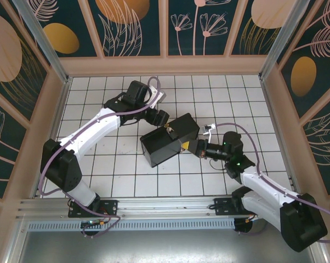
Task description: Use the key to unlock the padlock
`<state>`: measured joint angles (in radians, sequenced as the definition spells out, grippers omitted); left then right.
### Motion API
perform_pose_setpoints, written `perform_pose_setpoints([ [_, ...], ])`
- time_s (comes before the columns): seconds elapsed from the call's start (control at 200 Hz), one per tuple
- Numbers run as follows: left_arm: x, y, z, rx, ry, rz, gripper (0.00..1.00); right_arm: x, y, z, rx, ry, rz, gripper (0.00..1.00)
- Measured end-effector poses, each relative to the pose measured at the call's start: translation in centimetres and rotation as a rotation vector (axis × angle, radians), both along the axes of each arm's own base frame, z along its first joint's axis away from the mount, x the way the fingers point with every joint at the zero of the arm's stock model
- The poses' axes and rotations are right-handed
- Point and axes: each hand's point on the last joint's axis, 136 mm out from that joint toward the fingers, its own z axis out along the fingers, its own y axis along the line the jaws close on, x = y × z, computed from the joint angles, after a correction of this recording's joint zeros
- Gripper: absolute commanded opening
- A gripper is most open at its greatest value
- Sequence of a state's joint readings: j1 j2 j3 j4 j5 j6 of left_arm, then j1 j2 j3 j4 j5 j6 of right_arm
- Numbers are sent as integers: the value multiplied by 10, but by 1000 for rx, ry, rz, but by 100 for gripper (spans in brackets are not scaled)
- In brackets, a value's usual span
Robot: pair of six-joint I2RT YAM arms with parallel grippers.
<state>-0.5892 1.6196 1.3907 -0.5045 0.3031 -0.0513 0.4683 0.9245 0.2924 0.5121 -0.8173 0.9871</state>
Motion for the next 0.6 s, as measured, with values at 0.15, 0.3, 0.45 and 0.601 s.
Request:
perform_pose_setpoints([
  [0.15,-1,0,-11,5,3,-7,73,2,2,-4,10,46,5,0],
  [0.3,-3,0,-18,-7,-6,-12,73,2,3,1,35,67,7,0],
  [0.45,-4,0,-16,-14,-32,-22,74,3,5,3,45,87,11,0],
  [0.601,-3,-2,-11,-33,-53,-35,74,7,8,2,45,107,19,0],
])
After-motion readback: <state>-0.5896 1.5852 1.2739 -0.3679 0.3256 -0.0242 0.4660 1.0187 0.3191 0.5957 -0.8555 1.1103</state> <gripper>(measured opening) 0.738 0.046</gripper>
